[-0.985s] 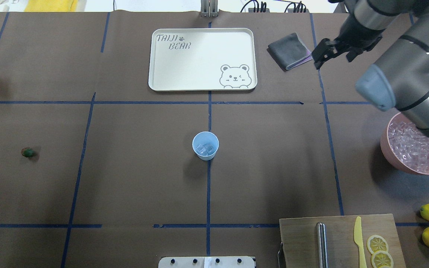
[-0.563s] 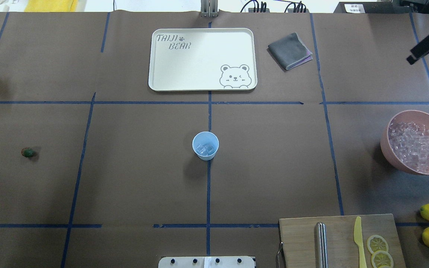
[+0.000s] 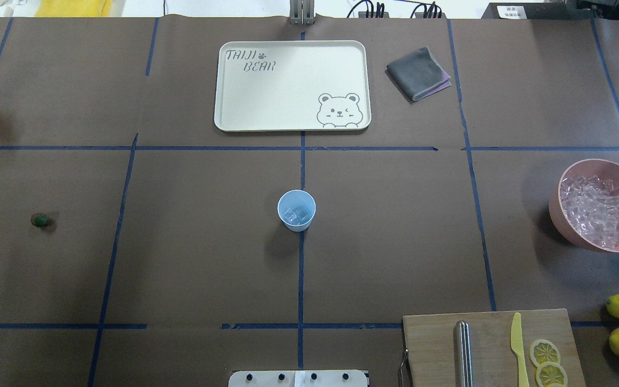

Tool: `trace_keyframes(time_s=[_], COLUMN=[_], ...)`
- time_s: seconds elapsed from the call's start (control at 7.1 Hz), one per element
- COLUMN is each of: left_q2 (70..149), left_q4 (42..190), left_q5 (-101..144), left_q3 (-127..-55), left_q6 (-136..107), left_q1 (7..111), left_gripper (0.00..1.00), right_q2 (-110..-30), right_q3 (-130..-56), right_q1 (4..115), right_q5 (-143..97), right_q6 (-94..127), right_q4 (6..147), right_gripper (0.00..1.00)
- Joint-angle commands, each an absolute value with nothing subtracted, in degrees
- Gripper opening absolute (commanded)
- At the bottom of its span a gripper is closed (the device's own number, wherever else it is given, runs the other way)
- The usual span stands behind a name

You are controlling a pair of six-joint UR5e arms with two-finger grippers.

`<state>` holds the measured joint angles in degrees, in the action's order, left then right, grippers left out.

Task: Put ice and strawberries in cup
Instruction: 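Withdraw the right gripper away from the cup past the ice bowl, then lower the left gripper onto the strawberry and grasp it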

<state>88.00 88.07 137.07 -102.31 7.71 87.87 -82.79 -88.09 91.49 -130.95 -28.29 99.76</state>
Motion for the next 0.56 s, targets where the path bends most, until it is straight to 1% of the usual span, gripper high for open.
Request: trace_keyframes(time_s=[0.0,0.28,0.42], left_q2=[88.42,87.90,87.89], left_q4=[90.59,99.97,101.93], left_q5=[136.93,136.41,136.32], left_q3=[-104.67,-105.20,-105.21], left_q6=[-1.25,-15.04,-21.64], left_q1=[84.50,76.94,73.95], left_gripper=[1.00,1.00,1.00], right_q2=[-86.82,-87.19,-87.45], right_q3=[-86.84,-87.10,-87.36], right_q1=[95.52,95.71,95.71], right_q5=[-130.87,-131.57,-131.57], right_q6=[-28.39,-26.56,-26.46], right_q4=[99.67,99.67,99.67], right_gripper=[1.00,1.00,1.00])
